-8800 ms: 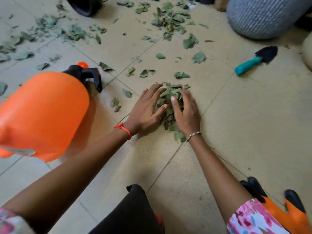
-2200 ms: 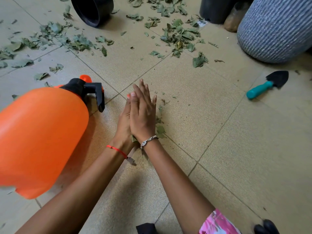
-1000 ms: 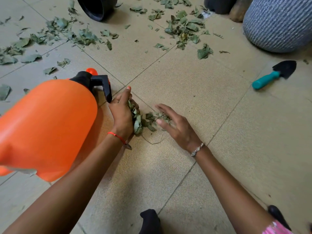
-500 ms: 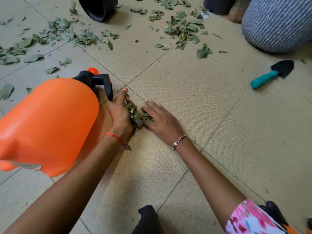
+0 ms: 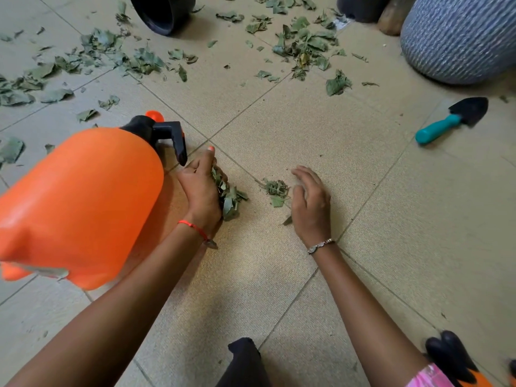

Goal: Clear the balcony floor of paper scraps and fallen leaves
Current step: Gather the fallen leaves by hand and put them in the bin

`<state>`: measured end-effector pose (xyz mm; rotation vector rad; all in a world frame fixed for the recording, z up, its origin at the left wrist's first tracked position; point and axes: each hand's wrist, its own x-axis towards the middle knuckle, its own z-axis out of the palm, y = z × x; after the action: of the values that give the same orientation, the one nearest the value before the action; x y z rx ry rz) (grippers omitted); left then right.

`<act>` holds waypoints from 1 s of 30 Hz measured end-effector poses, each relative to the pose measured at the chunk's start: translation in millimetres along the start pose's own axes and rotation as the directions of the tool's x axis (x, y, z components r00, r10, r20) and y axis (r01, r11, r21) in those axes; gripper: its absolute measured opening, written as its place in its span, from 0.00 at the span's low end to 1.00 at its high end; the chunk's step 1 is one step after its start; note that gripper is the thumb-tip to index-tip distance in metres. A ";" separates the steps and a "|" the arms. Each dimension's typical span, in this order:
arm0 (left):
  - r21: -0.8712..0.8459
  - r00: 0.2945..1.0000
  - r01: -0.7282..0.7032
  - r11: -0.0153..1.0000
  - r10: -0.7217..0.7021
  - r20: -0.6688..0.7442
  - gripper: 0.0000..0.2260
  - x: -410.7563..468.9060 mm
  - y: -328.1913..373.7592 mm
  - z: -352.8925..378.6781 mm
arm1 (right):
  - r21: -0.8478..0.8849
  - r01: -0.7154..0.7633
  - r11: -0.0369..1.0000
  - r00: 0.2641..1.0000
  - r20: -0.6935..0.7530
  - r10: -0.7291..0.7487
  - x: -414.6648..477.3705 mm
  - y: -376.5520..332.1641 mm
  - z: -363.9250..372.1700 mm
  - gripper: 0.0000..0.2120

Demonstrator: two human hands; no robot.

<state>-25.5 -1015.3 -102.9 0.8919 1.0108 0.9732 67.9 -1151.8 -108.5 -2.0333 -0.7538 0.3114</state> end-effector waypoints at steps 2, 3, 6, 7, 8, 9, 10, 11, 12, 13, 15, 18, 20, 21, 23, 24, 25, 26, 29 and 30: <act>0.122 0.996 -0.087 0.989 0.085 0.022 0.19 -6.5 -2.1 1.8 | -0.235 0.027 0.972 0.998 0.060 -0.014 -4.7 2.5 8.3 0.26; 0.189 0.991 -0.132 0.973 0.126 0.045 0.19 -9.2 -3.7 2.2 | -0.314 0.067 0.947 0.994 0.101 -0.037 -7.1 2.1 13.8 0.26; 0.318 0.966 -0.253 0.914 0.222 0.130 0.19 -15.1 -7.8 4.8 | -0.389 0.154 0.909 0.979 0.183 -0.087 -13.1 -4.4 30.5 0.28; 0.338 0.958 -0.281 0.898 0.240 0.158 0.19 -15.1 -9.3 4.9 | -0.387 0.180 0.904 0.974 0.199 -0.109 -14.5 -7.1 34.6 0.29; 0.360 0.949 -0.306 0.881 0.254 0.187 0.18 -14.7 -11.4 4.4 | -0.363 0.200 0.910 0.970 0.206 -0.131 -15.0 -8.5 37.4 0.28; 0.383 0.941 -0.327 0.864 0.261 0.215 0.18 -15.1 -13.2 4.1 | -0.300 0.206 0.931 0.966 0.213 -0.145 -14.4 -9.6 37.6 0.27; 0.412 0.934 -0.347 0.842 0.269 0.237 0.18 -15.3 -15.0 3.7 | -0.190 0.187 0.964 0.966 0.215 -0.145 -13.4 -11.0 35.0 0.24; 0.443 0.925 -0.370 0.817 0.282 0.253 0.18 -16.8 -15.3 3.7 | -0.053 0.143 0.988 0.971 0.201 -0.130 -12.9 -11.8 30.9 0.20; 0.476 0.917 -0.394 0.787 0.301 0.262 0.17 -17.5 -15.7 3.7 | 0.071 0.091 0.993 0.983 0.152 -0.101 -12.8 -11.4 26.2 0.18; 0.515 0.905 -0.424 0.745 0.326 0.273 0.15 -17.6 -16.6 4.0 | 0.144 0.047 0.988 0.996 0.072 -0.058 -13.5 -9.5 21.7 0.18; 0.588 0.875 -0.483 0.649 0.377 0.303 0.13 -17.2 -17.8 4.7 | 0.164 -0.025 0.986 0.998 -0.059 0.035 -18.1 -6.7 17.1 0.19; 0.612 0.859 -0.512 0.603 0.374 0.350 0.09 -15.5 -19.3 5.4 | 0.073 -0.068 0.995 0.998 -0.006 0.069 -27.9 -8.9 22.7 0.25; 0.642 0.845 -0.534 0.549 0.356 0.399 0.07 -13.9 -20.7 5.9 | 0.010 -0.054 0.998 0.998 0.021 0.054 -28.1 -12.8 31.9 0.26; 0.648 0.840 -0.543 0.535 0.336 0.426 0.07 -12.3 -22.0 5.8 | -0.001 -0.059 0.998 0.998 0.021 0.059 -25.7 -16.8 37.3 0.27; 0.631 0.840 -0.536 0.560 0.281 0.464 0.07 -11.1 -21.1 6.3 | 0.021 -0.081 0.997 0.997 0.003 0.081 -19.6 -26.9 49.2 0.28; 0.618 0.840 -0.530 0.581 0.260 0.476 0.09 -11.1 -20.0 6.6 | 0.054 -0.101 0.993 0.995 -0.020 0.102 -15.9 -31.3 54.9 0.28; 0.611 0.842 -0.522 0.596 0.244 0.481 0.12 -11.5 -19.1 6.5 | 0.097 -0.129 0.987 0.990 -0.046 0.134 -12.2 -35.1 59.9 0.28; 0.610 0.847 -0.511 0.606 0.232 0.478 0.14 -11.5 -19.2 6.0 | 0.149 -0.163 0.975 0.982 -0.067 0.175 -8.3 -38.5 64.0 0.27; 0.601 0.874 -0.452 0.660 0.190 0.448 0.12 -13.4 -18.8 5.3 | 0.302 -0.198 0.933 0.965 -0.104 0.239 -0.4 -47.4 70.5 0.25; 0.589 0.884 -0.427 0.686 0.180 0.430 0.10 -15.2 -18.8 6.0 | 0.354 -0.197 0.914 0.963 -0.108 0.249 0.1 -50.7 71.7 0.25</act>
<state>-19.0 -1036.3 -114.5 1.8352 0.9257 0.6720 13.2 -1083.2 -105.7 -1.7873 -0.3430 0.3857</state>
